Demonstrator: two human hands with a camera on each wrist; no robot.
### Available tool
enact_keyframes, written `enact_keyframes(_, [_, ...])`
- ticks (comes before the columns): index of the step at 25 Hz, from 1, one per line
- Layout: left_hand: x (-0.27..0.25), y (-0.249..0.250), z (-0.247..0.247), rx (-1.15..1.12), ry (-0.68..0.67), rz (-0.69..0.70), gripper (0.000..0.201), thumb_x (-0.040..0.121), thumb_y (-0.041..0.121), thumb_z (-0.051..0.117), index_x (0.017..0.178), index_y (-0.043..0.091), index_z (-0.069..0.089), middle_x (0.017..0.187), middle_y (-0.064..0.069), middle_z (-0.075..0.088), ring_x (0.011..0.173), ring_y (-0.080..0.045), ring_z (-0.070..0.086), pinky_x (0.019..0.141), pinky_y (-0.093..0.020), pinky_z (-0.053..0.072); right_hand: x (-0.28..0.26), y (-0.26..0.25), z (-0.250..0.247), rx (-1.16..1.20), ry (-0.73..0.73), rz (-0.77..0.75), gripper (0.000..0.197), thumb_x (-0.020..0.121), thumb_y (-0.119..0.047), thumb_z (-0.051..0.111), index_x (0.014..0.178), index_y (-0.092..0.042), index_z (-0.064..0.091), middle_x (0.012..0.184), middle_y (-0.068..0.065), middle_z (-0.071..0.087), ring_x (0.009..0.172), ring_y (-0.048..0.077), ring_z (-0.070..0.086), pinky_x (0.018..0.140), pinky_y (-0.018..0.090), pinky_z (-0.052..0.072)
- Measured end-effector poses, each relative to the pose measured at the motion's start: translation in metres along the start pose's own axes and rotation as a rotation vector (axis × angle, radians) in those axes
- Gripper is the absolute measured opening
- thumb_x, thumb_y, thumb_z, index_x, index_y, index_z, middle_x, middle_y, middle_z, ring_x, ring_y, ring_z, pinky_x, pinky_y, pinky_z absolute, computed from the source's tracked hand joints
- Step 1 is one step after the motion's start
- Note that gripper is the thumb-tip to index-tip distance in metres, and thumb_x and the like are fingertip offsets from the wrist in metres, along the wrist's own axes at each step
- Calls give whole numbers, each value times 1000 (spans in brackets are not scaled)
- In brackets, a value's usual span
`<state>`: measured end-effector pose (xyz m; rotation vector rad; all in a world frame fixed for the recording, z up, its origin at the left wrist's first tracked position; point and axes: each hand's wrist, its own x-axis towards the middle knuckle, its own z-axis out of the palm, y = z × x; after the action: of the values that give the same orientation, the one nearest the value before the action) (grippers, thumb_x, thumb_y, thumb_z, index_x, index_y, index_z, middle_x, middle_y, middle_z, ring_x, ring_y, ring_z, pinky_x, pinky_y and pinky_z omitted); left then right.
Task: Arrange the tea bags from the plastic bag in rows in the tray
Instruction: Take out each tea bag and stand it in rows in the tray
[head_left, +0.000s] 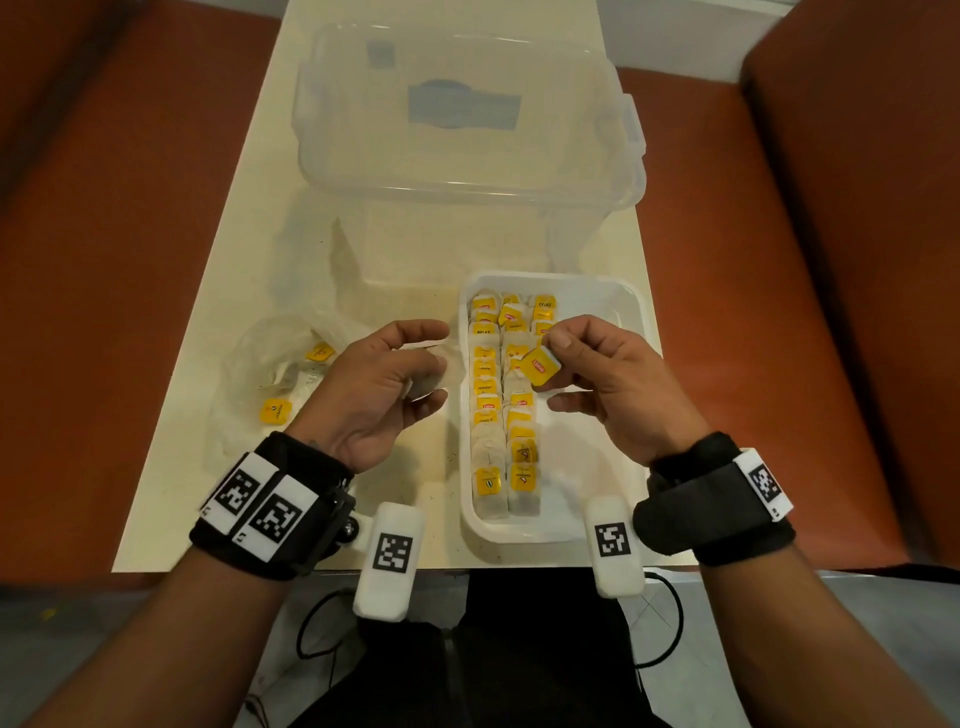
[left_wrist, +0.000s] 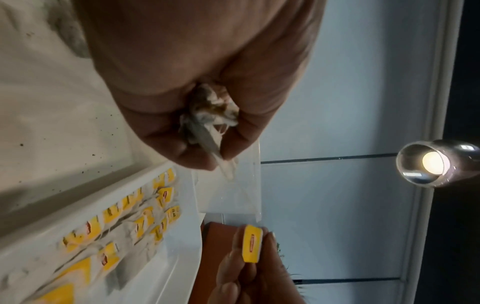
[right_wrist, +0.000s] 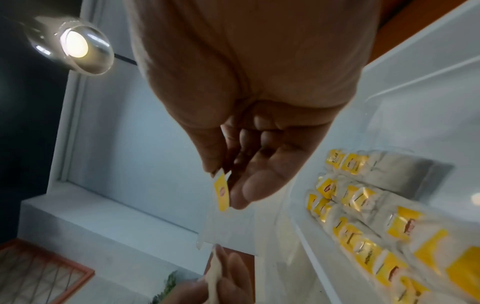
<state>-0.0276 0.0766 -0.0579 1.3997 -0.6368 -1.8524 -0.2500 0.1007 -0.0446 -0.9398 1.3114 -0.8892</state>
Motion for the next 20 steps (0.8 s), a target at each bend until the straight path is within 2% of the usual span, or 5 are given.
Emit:
enact_keyframes(4, [-1, 3, -2, -169, -39, -69, 23, 93, -2, 55, 98, 15, 69, 75, -1, 69, 65, -10, 66, 57, -23, 57, -3, -5, -4, 59, 28, 4, 23, 86, -36, 61, 96, -15, 64, 86, 6, 71, 70, 12, 68, 55, 21, 55])
enact_keyframes(8, [1, 2, 6, -372, -49, -159, 19, 94, 0, 52, 101, 4, 70, 81, -10, 70, 64, -10, 69, 55, -19, 58, -8, -11, 3, 73, -71, -21, 19, 85, -29, 64, 97, -15, 65, 86, 4, 73, 72, 14, 67, 56, 23, 56])
enact_keyframes(11, [1, 0, 11, -465, -104, -216, 20, 79, 2, 62, 95, -6, 72, 85, -15, 69, 64, -12, 70, 58, -19, 59, -8, -15, 12, 91, -116, -51, 23, 80, -18, 69, 103, -15, 66, 87, 6, 72, 77, 15, 69, 61, 25, 58])
enact_keyframes(16, [-3, -6, 20, -401, -184, -254, 15, 69, 6, 66, 76, -2, 77, 78, -11, 66, 60, -10, 67, 61, -19, 59, -1, -15, 23, -137, -47, -168, 28, 87, -8, 72, 114, -15, 66, 79, -3, 74, 75, 11, 68, 65, 26, 57])
enact_keyframes(20, [-2, -12, 23, -421, -177, -278, 14, 90, 4, 56, 97, -4, 64, 83, -12, 64, 59, -11, 66, 57, -20, 59, 4, -11, 25, -212, 38, -178, 22, 84, -11, 78, 105, -14, 72, 78, 6, 72, 67, 10, 67, 60, 26, 55])
